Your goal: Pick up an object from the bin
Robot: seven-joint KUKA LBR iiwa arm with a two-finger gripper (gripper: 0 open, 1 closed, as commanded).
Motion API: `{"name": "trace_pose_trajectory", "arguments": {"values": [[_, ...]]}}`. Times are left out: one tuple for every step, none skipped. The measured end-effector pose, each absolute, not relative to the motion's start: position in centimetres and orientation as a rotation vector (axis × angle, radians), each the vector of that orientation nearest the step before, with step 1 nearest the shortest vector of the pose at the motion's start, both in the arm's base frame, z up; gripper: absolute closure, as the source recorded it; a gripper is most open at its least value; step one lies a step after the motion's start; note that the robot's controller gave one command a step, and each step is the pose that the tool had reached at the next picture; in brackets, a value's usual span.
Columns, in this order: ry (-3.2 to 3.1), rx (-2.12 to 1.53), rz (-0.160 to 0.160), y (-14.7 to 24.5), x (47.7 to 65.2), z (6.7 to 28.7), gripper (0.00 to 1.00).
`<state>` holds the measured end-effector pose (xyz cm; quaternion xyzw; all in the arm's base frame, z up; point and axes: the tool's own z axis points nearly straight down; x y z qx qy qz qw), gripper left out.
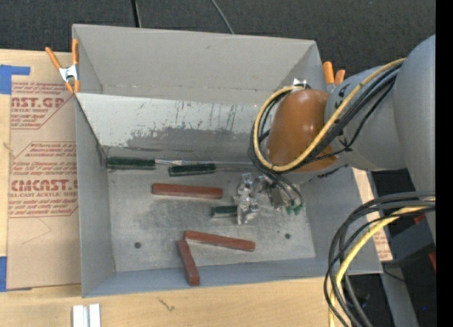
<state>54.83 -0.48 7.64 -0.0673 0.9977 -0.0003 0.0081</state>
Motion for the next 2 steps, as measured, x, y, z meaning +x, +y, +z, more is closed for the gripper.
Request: {"name": "trace_pose_trajectory", "arguments": {"values": [[3.118, -0.211, -0.001, -0.5, 54.8, 7.6, 1.0], [3.115, -0.369, 0.0, 0.0, 53.4, 22.5, 1.0]]}}
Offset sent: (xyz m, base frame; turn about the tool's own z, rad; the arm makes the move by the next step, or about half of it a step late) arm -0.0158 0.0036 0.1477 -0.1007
